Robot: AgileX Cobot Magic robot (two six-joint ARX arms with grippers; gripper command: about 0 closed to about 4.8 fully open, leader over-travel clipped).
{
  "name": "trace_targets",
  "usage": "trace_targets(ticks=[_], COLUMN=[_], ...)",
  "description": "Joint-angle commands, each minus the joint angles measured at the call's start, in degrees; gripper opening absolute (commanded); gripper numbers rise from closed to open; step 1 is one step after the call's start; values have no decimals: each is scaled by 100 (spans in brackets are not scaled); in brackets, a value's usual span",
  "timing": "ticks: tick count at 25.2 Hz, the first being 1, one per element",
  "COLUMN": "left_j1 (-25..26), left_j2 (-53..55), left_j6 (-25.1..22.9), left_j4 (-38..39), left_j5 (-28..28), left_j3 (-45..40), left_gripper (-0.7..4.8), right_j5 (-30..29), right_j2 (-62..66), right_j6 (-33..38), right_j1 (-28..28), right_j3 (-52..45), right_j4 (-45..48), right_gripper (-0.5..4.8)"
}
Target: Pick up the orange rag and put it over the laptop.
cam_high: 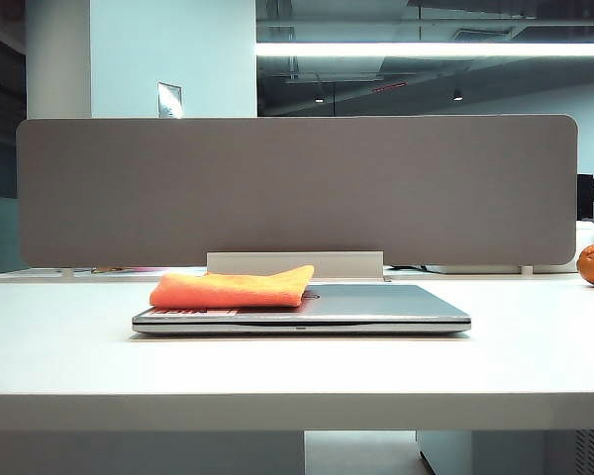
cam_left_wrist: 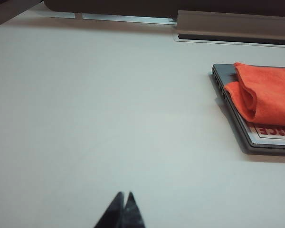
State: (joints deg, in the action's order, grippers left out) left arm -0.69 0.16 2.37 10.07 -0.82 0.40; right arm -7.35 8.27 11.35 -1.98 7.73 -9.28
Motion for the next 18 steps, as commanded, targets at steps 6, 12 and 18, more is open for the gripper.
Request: trace_targets(ticks=[6,12,18], left_j1=[7,7,7], left_j2=[7,7,7], left_j6=[-4,-4,-4], left_j4=[59,61,61], left_j5=[-4,-4,-4], left_j3=[2,2,2], left_gripper=[-6,-6,-6], right_j5=[369,509,507], right_j2=[-490,-496,-640], right_j6=[243,245,33], right_j1=[343,387,378], right_j3=[-520,-730,-772], right_j4=[393,446,319], right_gripper=[-5,-5,-5])
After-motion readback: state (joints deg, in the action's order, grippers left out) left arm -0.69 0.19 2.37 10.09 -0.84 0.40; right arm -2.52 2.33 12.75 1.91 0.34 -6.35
